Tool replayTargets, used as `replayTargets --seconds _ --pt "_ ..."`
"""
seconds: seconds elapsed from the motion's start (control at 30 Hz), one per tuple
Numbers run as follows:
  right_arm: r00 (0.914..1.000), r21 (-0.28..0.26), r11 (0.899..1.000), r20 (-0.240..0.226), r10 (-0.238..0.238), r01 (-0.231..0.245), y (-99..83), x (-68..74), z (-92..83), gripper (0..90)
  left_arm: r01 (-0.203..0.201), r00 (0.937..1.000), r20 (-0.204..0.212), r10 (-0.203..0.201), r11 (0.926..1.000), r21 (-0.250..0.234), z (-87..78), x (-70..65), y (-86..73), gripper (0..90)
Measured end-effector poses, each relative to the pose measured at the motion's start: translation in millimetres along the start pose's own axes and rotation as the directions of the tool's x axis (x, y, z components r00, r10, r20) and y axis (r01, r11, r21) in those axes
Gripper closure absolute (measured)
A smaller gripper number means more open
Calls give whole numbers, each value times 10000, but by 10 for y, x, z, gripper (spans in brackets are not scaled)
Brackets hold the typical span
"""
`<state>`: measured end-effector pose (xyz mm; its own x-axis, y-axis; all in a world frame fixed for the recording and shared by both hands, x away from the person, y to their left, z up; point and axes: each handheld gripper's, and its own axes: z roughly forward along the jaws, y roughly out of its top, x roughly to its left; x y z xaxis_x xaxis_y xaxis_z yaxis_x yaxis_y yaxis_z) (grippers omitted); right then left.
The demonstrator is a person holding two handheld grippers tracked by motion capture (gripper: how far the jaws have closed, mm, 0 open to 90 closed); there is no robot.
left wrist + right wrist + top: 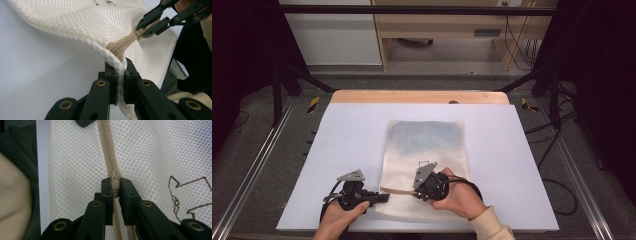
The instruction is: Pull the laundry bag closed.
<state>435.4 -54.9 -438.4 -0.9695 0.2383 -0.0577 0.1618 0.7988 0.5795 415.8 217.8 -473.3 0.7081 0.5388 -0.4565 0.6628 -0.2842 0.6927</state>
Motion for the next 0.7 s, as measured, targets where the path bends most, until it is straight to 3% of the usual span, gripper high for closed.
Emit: replayTargets --seconds 0.7 --pt "9999 -190 9997 10 124 -124 -108 21 -95 822 -98 9999 69 98 9999 61 68 -45 -17 844"
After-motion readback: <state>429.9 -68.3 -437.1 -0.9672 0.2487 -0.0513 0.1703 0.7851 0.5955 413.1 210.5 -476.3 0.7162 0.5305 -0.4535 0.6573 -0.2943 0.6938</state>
